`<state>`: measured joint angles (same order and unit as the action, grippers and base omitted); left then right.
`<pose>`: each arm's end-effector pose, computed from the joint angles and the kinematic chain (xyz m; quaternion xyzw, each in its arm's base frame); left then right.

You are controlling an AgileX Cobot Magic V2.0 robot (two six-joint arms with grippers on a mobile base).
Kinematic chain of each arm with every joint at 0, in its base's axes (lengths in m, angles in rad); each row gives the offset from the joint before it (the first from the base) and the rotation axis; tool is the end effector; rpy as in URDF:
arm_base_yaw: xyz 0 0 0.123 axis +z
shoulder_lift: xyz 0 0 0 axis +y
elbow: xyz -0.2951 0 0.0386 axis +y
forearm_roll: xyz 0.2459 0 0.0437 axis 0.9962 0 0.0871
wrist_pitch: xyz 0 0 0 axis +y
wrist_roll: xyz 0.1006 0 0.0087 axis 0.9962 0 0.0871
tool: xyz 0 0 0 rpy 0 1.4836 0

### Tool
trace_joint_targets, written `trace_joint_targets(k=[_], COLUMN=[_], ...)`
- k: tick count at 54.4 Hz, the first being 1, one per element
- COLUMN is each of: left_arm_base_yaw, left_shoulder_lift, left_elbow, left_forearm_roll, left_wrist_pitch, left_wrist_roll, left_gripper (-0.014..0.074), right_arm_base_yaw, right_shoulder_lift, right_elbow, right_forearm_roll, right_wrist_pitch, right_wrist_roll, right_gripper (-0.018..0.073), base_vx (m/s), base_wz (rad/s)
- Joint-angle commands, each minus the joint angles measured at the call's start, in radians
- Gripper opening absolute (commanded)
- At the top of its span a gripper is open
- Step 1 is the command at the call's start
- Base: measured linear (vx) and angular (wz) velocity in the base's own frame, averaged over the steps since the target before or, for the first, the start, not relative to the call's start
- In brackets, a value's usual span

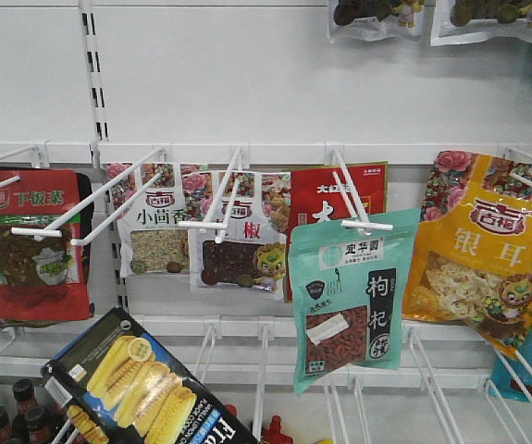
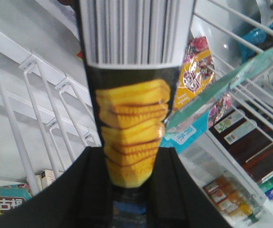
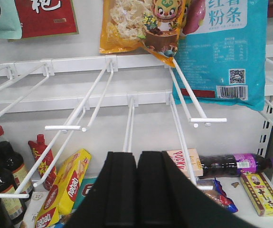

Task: Pick snacks and fruit into basket
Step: 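Pull the biscuit box up toward the robot with left gripper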

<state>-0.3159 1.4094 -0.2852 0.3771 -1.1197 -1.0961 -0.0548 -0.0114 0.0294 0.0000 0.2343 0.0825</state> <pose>0.2096 -0.1037 0.2226 -0.0870 0.6835 -0.5101 0.5148 0.0506 -0.0028 0.1808 0.0523 0.7612 0.0090 0.6463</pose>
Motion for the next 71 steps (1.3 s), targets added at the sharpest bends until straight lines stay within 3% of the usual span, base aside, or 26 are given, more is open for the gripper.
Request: trace_joint_targets(k=[1,8,40,51,60,71], left_arm_base_yaw=[-0.003,-0.003,-0.003,-0.003,-0.003,-0.003], left_shoulder_lift=[-0.030,-0.030,-0.133,-0.226,-0.335,-0.435], left_elbow=[-0.020,-0.020,-0.020,-0.020,-0.020,-0.020], left_forearm_roll=[-0.007,-0.004,-0.005,-0.003,-0.002,-0.003], left_wrist_pitch=[-0.205,-0.206,-0.251,-0.073,0.122,0.290], left_wrist_roll=[0.050,0.155,0.431,0.458,0.580,0.582], left_gripper=[0.0000,-0.0001,0.0000,0.0000,0.0000,0.0000], right_arm_base_yaw=[-0.001,-0.001,-0.001,-0.001,-0.001,-0.001], right_shoulder_lift=[0.016,0.016,0.016,0.016,0.016,0.016], right_elbow=[0.006,0.006,0.006,0.006,0.006,0.006], right_forearm_roll=[-0.011,-0.011,-0.011,-0.013,-0.084,-0.073], right_wrist_pitch=[-0.082,-0.082,-0.082,-0.083,-0.084,-0.091], right_wrist_roll=[-0.003,-0.003,-0.003,-0.005,-0.026,-0.026], right_gripper=[-0.0008,-0.0008,-0.0008,-0.0008,-0.0008,-0.0008], base_vx=[0.00,0.00,0.00,0.00,0.00,0.00], base_wz=[0.00,0.00,0.00,0.00,0.00,0.00])
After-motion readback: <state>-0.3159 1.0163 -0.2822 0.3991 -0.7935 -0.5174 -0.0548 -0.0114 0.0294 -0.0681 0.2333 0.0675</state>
